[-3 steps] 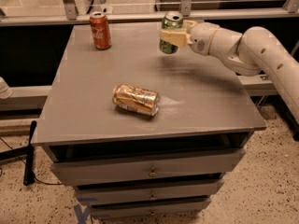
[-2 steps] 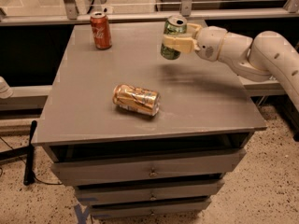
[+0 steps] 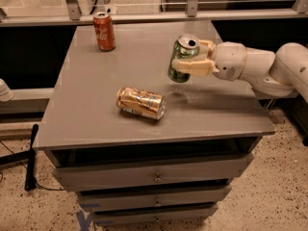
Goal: Move green can near orange can
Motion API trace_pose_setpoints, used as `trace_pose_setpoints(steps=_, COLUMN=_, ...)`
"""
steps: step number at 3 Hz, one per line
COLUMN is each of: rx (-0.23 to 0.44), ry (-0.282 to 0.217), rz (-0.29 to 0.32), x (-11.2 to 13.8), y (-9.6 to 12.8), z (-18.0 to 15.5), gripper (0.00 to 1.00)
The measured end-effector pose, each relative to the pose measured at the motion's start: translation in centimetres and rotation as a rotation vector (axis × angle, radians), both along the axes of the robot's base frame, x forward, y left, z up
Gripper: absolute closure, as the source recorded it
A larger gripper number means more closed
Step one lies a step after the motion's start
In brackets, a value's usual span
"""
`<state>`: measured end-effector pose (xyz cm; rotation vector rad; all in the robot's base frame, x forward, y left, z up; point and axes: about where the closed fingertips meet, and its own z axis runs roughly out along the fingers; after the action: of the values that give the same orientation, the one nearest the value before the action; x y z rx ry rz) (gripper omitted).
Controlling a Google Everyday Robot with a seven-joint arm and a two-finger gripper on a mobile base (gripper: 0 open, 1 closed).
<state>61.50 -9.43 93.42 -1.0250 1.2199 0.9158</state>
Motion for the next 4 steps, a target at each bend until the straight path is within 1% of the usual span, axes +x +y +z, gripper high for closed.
trace_pose_setpoints(steps=1, rx=-0.013, ry=0.015, rz=0.125, x=-3.7, y=0.6, z=-1.7, gripper=1.0)
trace_pose_setpoints(steps=2, rx=-0.027, ry=0.043, rz=0.217, x=-6.4, y=0.8, z=-3.1, gripper=1.0)
trace_pose_setpoints(steps=3, rx=-0.048, ry=0.073, rz=0.277, x=-7.9, y=0.6, z=-4.2, gripper=0.82)
trace_pose_setpoints(steps=4, rx=-0.071, ry=0.09, rz=0.321, x=-8.6, y=0.7, z=-4.8, gripper=0.59)
